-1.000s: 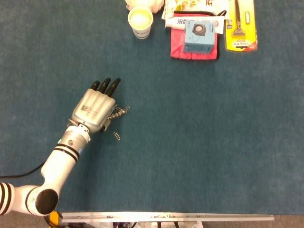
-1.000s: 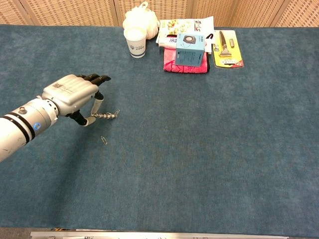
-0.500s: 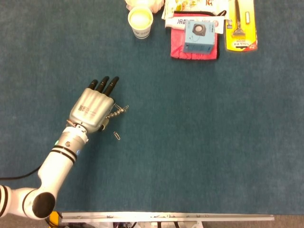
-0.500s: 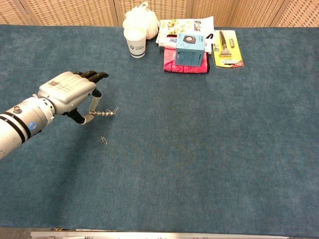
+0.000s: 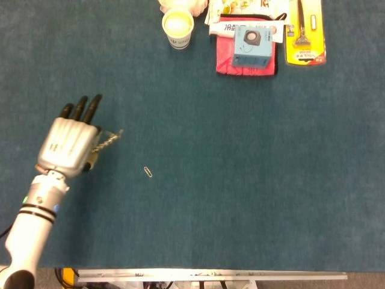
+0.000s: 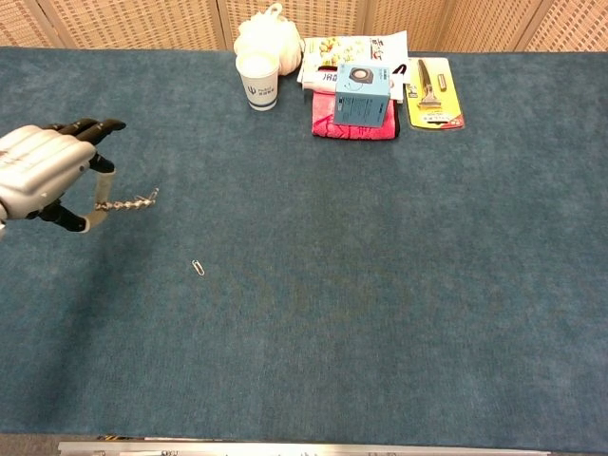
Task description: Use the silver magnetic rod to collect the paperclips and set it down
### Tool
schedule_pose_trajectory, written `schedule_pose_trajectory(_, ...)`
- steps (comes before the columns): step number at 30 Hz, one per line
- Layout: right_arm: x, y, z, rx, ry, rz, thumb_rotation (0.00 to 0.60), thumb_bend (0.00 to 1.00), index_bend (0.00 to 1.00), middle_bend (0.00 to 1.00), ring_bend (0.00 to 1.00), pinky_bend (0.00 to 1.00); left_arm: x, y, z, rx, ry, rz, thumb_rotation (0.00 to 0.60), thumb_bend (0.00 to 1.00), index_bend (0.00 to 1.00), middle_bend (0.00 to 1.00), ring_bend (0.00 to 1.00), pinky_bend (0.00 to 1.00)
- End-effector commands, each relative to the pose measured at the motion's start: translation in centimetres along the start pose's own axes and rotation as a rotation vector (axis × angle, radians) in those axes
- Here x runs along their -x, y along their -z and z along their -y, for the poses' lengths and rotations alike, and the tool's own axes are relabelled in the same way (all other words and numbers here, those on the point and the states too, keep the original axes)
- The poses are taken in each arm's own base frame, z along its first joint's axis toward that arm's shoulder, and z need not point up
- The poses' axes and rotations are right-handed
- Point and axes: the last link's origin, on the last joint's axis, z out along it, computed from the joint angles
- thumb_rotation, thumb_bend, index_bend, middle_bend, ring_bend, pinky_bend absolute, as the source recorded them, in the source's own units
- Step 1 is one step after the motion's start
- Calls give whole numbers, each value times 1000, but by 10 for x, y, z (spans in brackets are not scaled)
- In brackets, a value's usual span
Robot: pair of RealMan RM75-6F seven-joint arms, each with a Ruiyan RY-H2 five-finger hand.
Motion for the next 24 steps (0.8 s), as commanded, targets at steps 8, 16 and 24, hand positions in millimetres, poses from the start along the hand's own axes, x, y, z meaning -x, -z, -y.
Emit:
schedule_pose_trajectory(8, 3, 0, 0, 0, 6, 10, 600, 0, 325, 263, 212, 357, 30, 19, 38, -104, 70, 47, 600, 322, 588, 0, 0, 138)
schedule_pose_trajectory(16, 4, -1, 0, 3, 7, 12, 600, 0, 325, 263, 212, 357, 51, 27, 56, -157, 89, 68, 600, 322, 552, 0, 0, 138)
schedule_pose_trajectory(24, 3, -1, 0, 5, 5, 8, 600, 0, 325, 263, 212, 357, 62, 34, 67, -192, 105, 86, 600, 322, 456, 0, 0, 138)
